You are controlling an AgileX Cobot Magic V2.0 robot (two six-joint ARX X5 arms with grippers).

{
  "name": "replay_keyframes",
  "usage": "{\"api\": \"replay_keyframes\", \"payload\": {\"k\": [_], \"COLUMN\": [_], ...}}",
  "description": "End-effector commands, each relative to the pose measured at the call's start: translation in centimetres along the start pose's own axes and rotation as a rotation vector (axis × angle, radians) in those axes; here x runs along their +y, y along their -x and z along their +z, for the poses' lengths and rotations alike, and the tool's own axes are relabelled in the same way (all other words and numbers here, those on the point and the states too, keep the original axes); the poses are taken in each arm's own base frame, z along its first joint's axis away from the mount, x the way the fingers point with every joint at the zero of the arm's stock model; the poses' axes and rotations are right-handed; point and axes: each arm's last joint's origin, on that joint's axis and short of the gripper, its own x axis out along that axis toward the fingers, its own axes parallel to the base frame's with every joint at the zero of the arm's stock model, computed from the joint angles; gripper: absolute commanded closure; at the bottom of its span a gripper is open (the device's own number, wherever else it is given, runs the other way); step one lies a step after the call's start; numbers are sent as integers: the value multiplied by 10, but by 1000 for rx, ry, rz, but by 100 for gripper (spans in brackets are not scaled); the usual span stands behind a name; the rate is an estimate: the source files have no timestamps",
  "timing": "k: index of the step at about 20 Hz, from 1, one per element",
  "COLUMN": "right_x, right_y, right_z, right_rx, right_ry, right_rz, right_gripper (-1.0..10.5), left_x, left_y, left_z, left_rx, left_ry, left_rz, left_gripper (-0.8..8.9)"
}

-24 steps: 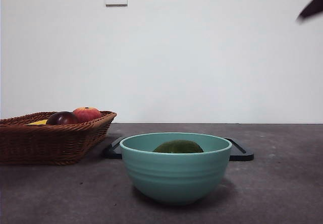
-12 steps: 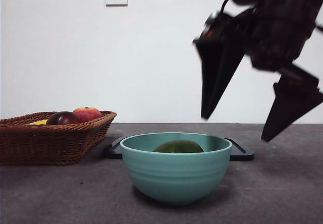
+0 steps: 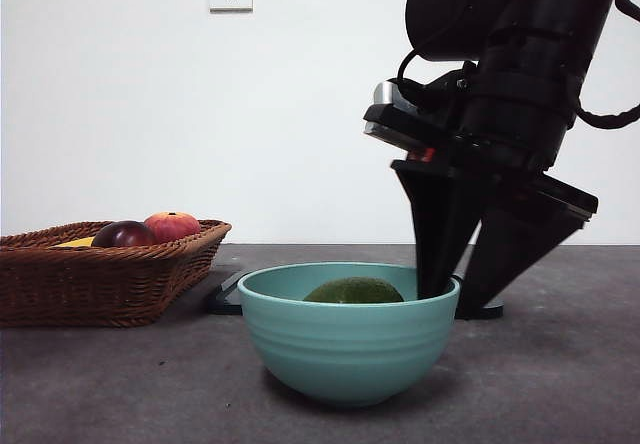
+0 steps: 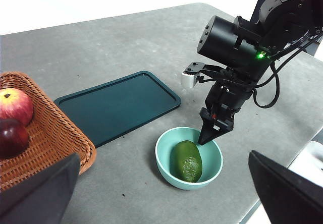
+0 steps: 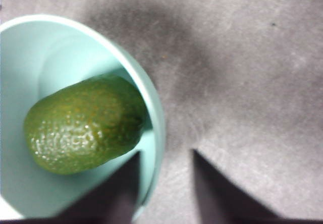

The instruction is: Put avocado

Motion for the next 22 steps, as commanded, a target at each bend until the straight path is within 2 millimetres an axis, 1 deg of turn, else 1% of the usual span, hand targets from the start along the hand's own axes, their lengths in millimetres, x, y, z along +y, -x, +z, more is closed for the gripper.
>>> {"api": "replay_keyframes", "payload": {"k": [1,6,9,11,13,15,18,22], "right_x": [4,5,10,10,6,0,-11,-23], "right_y": [-2,0,9,18,27,32,34,33], "right_z": [4,5,11,20,35,53,84,121], "right_rx": [1,0,-11,-34,-46,-54,-57,-103], "right_ry": [-2,-24,-26,-36,-56,-72,-105,-135], "right_rz": [8,-5,-8,-23,-34,-46,-61,-107], "right_gripper": [940,940,940,940,940,940,940,940], "left_x": [-1,-1,-1,-1,-1,-1,-1,-1], "left_y": [2,2,2,2,2,2,2,2], "left_z": [3,3,3,3,3,3,3,3], "left_rx": [-21,-21,-21,-21,-21,-21,-21,-21], "left_ry": [6,6,6,6,6,6,6,6], "left_rz": [-8,-8,-8,-8,-8,-8,-8,-8], "left_gripper": [252,252,252,252,252,252,252,252]}}
